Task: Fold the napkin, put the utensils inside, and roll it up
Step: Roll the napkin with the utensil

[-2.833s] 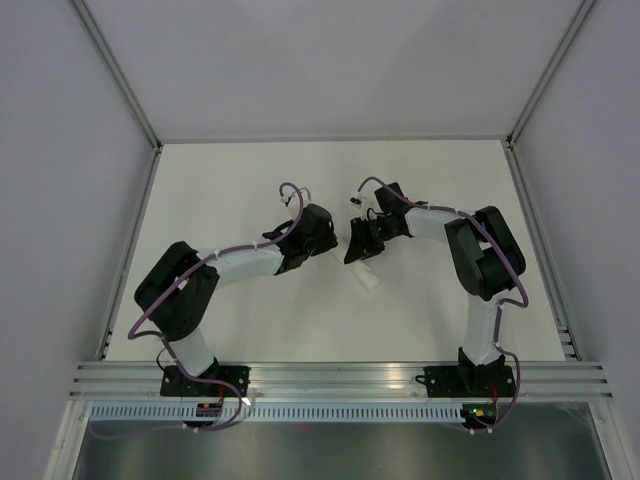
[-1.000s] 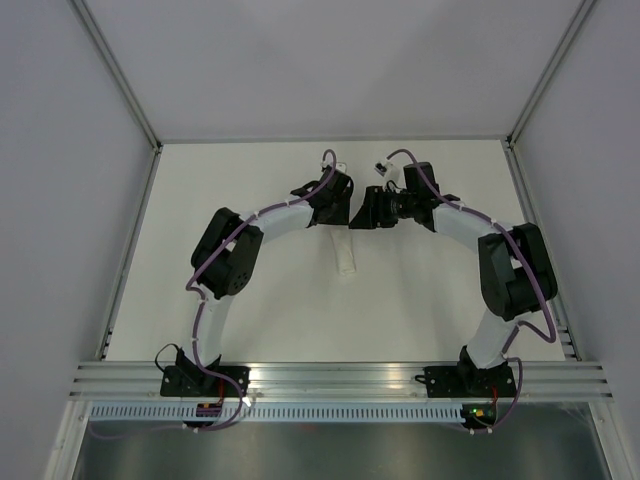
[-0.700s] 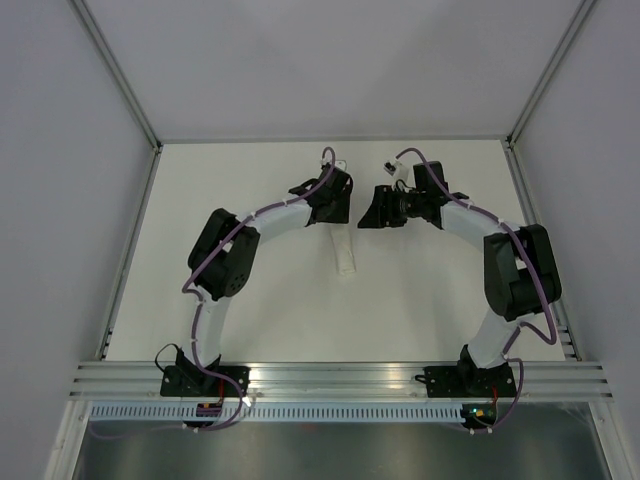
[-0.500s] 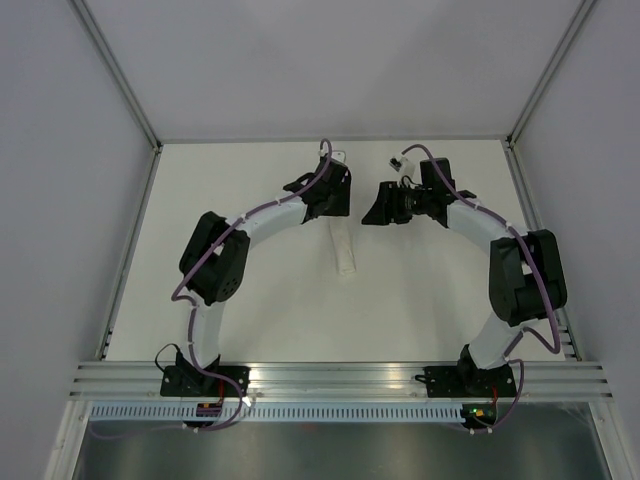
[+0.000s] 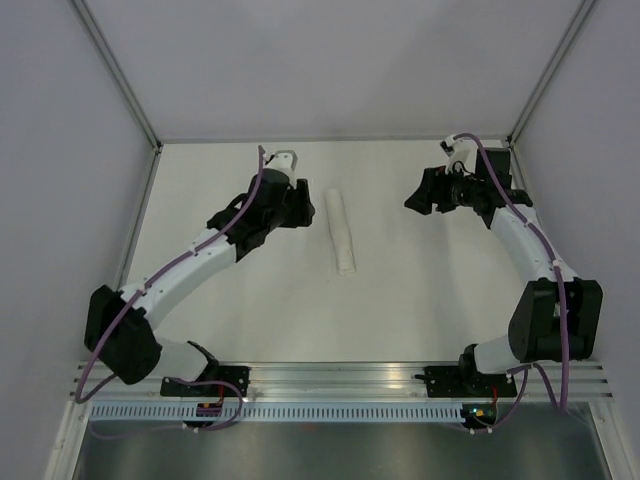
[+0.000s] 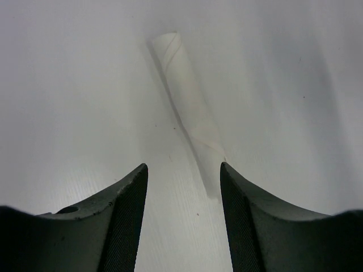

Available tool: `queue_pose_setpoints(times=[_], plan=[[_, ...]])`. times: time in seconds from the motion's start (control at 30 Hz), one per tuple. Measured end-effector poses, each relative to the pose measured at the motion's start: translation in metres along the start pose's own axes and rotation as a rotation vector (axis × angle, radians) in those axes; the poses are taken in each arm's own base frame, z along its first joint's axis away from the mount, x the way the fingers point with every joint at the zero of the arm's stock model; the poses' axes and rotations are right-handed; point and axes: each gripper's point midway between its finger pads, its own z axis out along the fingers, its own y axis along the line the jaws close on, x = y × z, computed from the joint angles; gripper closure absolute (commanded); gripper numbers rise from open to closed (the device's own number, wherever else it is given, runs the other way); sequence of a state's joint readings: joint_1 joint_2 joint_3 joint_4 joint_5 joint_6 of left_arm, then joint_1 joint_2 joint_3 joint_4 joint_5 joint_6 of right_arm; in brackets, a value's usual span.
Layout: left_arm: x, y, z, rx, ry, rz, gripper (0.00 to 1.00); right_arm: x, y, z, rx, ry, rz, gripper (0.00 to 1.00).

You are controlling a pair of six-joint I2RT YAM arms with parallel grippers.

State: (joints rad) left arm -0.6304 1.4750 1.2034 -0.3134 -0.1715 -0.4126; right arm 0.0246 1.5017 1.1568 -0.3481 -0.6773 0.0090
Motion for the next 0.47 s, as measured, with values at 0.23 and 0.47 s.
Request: queue_pose_setpoints(times=[0.23,0.47], plan=[[0.013,0.015,-0.056,0.052,-0.056,-0.016,0.41,-0.001,-0.022,-0.049,0.112,-0.036,-0.052,0.21],[0.034,0.019,-0.067,0.079,-0.028,-0.003,0.4,0.017,-0.029,-0.07,0.174,-0.032,-0.052,0.19]])
